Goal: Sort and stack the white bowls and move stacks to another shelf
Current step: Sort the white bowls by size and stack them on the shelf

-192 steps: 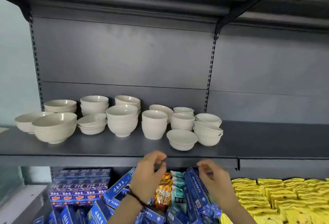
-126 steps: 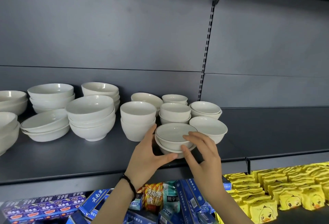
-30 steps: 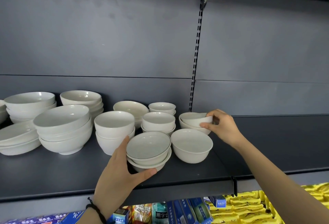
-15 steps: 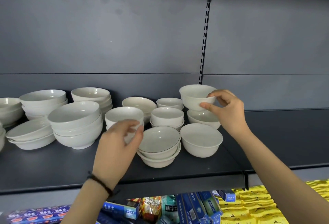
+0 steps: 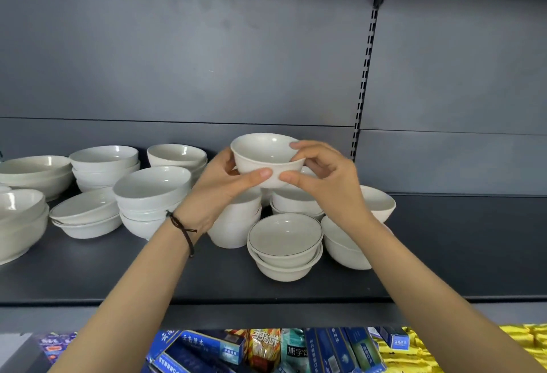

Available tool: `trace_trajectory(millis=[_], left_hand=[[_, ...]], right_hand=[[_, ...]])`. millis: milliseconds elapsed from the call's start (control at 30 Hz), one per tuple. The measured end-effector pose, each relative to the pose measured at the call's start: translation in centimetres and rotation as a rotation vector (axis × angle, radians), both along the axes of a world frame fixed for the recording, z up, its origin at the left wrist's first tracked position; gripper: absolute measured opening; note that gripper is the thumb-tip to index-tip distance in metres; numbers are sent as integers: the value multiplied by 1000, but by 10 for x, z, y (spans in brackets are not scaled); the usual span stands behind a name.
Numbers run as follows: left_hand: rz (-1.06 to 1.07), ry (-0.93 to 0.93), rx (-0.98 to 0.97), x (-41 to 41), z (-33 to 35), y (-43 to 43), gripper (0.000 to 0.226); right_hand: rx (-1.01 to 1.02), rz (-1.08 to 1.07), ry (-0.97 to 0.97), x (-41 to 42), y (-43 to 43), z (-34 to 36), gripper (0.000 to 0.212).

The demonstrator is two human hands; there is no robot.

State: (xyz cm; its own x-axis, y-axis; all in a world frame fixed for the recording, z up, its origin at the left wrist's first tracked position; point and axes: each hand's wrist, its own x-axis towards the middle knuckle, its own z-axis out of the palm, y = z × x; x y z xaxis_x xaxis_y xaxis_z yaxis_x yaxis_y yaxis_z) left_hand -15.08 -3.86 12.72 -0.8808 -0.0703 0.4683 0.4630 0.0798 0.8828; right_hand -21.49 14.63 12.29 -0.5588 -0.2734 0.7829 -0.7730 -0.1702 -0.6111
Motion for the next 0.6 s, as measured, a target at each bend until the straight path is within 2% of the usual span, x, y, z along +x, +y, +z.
trace_trajectory(millis=[100,200,267,400,600], left_hand=[[98,-6,-30,8,1,-19,65],[227,16,-39,13,-5,-30,60],[267,6,-52,14,-14,-38,70],[268,-2,-96,16,-26,-48,81],[232,36,-75,11,-23,-43,78]], right_hand=[[35,61,-53,0,-17,1,32],[119,54,-113,-1,-30,-2,28],[185,33,-131,-1,-37,-6,26],[245,8,-154,-5,-46,-11,30],[251,-5,-149,-9,-45,-6,34]])
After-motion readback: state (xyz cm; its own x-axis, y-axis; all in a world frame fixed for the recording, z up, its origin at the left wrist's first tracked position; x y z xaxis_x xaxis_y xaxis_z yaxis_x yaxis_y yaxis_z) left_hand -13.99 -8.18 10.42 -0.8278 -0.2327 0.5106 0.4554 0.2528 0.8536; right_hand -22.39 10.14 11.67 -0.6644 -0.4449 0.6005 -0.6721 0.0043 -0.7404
